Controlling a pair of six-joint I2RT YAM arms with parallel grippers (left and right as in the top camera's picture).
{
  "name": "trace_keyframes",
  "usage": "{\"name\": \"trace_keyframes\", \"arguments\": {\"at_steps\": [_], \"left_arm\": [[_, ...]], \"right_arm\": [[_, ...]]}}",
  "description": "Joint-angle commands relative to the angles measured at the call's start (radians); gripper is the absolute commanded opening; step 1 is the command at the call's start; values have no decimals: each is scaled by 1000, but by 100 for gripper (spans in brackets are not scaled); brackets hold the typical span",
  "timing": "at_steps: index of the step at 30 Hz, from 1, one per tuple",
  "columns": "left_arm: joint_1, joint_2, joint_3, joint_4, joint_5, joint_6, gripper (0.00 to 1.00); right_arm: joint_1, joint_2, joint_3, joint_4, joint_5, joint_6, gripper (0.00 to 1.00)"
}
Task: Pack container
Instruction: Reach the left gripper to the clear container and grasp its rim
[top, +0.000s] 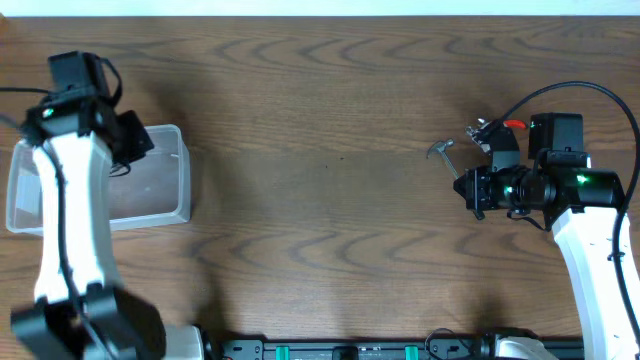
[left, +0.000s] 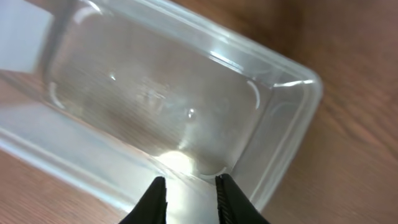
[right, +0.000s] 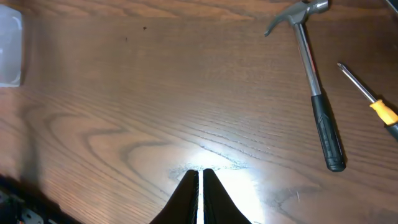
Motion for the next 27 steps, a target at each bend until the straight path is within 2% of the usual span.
{"name": "trace_keyframes", "arguments": {"at_steps": [1,6,13,20,27], "left_arm": [[-10,92,12,-3,-1,-14,14],[-28,215,12,-19,50,-14,14],[-84,293,12,-14,321,-5,13],[-245,291,12,17,503,25,12],[-451,291,12,79,516,24,13]], "right_arm": [[-5,-3,18,-5,-15,-16,7],[-5,-3,18,-9,-15,-16,7],[-5,-3,18,-9,-15,-16,7],[-5,-3,18,-7,-15,-16,8],[-5,-3,18,3,-15,-16,8]]}}
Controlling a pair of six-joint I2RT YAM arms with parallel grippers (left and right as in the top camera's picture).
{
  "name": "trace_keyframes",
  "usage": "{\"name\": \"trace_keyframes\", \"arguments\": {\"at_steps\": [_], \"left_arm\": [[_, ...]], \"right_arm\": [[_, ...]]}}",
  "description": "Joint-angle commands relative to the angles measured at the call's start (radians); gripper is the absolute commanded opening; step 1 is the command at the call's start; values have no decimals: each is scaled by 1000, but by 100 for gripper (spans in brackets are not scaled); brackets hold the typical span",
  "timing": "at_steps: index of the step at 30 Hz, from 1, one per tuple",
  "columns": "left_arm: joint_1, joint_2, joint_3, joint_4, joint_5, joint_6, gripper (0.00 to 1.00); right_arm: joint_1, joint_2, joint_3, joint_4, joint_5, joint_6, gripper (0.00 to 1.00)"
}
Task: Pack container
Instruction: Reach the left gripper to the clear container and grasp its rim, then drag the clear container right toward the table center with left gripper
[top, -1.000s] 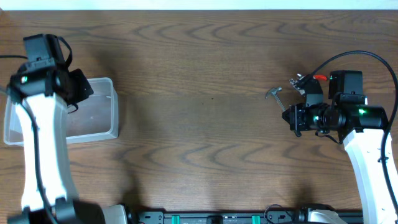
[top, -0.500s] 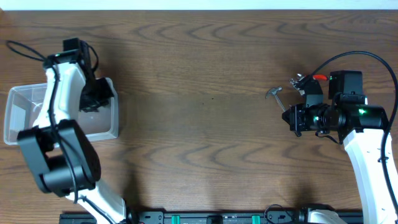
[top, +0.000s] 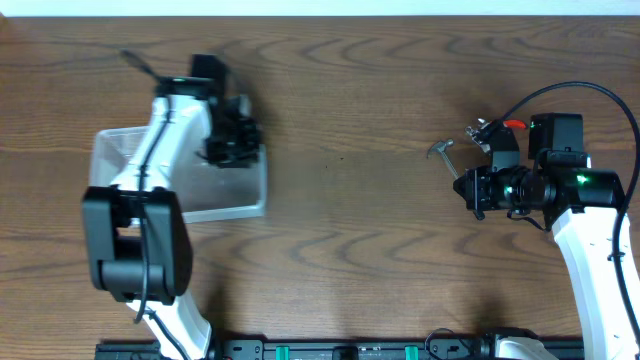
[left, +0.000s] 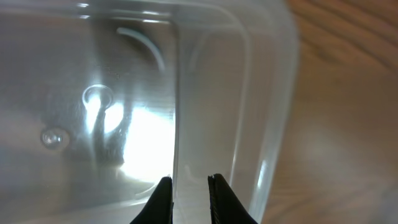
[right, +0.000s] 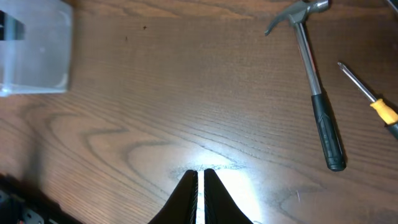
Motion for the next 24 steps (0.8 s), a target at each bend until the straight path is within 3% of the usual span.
{"name": "trace_keyframes", "arguments": {"at_steps": [1,9,15,20,24], "left_arm": [[-86,-4,12,20,43,15,8],[-269,-4,12,116,42,16,6],[-313,-4,12,169,23,31,6],[-285,-23,23,150,-193,47,5],[-213,-88,72,50,-398,47,7]], "right_arm": [[-5,-3,18,2,-15,-16,8],[-6,-3,18,2,-14,-16,8],[-6,-3,18,2,-13,-16,8],[-6,-3,18,-7,-10,-17,9],[-6,-3,18,-11,8,-20,9]]}}
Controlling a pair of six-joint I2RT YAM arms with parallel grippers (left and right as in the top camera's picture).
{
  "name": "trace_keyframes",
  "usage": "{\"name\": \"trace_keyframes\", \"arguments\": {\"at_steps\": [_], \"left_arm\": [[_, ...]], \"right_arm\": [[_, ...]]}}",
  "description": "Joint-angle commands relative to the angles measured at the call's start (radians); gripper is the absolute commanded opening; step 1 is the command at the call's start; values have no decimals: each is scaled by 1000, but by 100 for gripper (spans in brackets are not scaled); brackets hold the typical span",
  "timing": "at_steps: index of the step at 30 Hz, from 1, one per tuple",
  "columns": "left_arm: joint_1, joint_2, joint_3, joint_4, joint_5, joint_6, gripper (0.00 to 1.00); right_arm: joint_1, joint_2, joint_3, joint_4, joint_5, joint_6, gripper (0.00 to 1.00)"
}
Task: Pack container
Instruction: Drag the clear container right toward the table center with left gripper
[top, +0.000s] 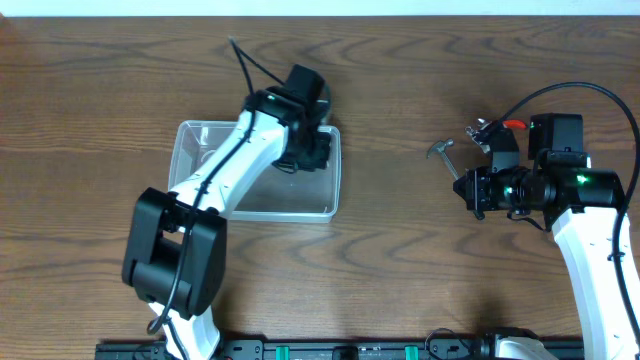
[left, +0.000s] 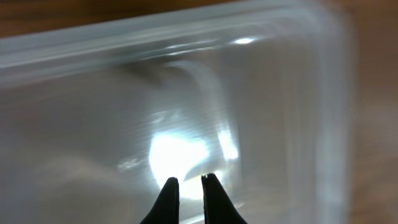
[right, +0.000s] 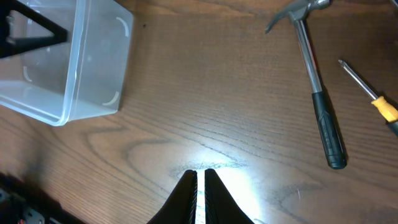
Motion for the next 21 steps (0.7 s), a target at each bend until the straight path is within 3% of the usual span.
{"name": "trace_keyframes", "arguments": {"at_steps": [1,5,8,16,21], "left_arm": [[77,-101,69,-63,-259,21,7],[174,-223,76,-159,-456,21,8],[273,-293,76,-225,-505,18,8],[586,-252,70,-386,-475,19,6],[690,-153,58,-375,-388,19,6]], "right_arm": [[-6,-3,18,-3,13,-20,8],[-5,-3,18,-12,29,-19,9],[-5,-3,18,-11,29,-19,9],[-5,-3,18,-16,29,-19,8],[-5,-3,18,-16,28,-19,8]]}}
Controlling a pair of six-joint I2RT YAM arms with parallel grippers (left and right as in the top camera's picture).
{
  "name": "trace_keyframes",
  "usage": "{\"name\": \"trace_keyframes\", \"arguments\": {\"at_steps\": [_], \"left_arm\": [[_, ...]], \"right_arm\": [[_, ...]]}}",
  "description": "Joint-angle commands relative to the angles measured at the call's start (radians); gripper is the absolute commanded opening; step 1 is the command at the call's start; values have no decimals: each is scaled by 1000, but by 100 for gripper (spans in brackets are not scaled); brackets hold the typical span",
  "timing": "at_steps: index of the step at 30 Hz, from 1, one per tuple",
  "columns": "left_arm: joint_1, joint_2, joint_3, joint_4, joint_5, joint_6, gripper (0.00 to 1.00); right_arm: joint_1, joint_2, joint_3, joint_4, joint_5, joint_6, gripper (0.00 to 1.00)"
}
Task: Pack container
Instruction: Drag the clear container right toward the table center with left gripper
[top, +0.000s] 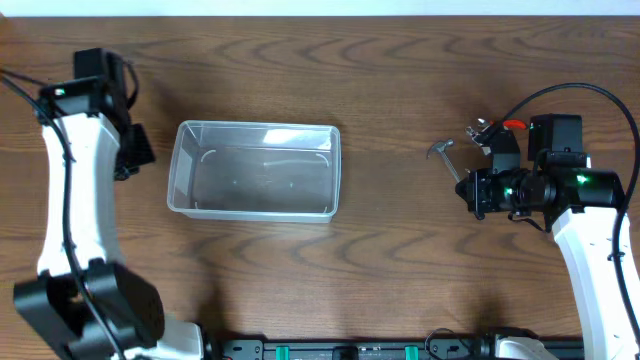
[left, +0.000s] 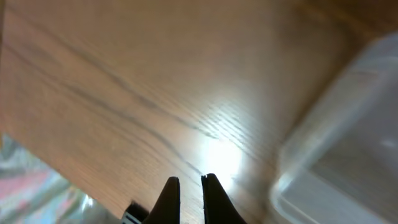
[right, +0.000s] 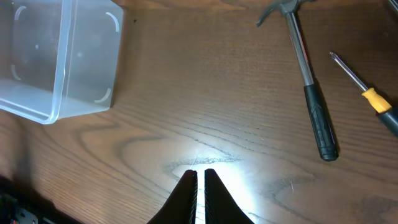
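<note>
The clear plastic container (top: 330, 170) stands empty, left of the table's middle; it also shows in the right wrist view as the container (right: 56, 56). My left gripper (top: 133, 150) is left of it, apart from it. In the left wrist view the left gripper (left: 190, 179) is over bare wood, shut with nothing between its fingers, and the container's corner (left: 348, 143) is to the right. My right gripper (right: 200, 172) is shut and empty just above the table. A hammer (right: 308, 87) and a yellow-handled screwdriver (right: 367, 96) lie ahead of it.
In the overhead view the hammer head (top: 441, 149) and an orange handle (top: 513, 124) lie by the right gripper (top: 468, 190) at the right. The table's left edge (left: 37, 155) runs close beneath my left gripper. Bare wood lies between container and tools.
My left gripper was inside the container at its far right corner; now it is outside, left of the container, over bare table. The container has stayed put. The right wrist view shifted slightly.
The container first stood at the table's far left with my left gripper at its rim. It then stood further right, later left of the middle, the gripper in it each time. Now it stands there alone. The right arm hardly moved.
</note>
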Motion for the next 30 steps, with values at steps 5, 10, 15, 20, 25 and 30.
{"name": "trace_keyframes", "arguments": {"at_steps": [5,10,15,20,25,30], "left_arm": [[33,142,-15,21,196,26,6],[-16,198,-15,20,294,94,6],[-77,213,-15,16,348,111,6],[-150,213,-15,18,406,111,6],[-237,213,-15,24,421,112,6],[-315,213,-15,45,420,111,6]], "right_arm": [[-5,-3,18,-2,0,-19,8],[-5,-3,18,-2,0,-19,8],[-5,-3,18,-1,0,-19,8],[-5,-3,18,0,0,-19,8],[-5,-3,18,0,1,-19,8],[-6,-3,18,0,4,-19,8]]}}
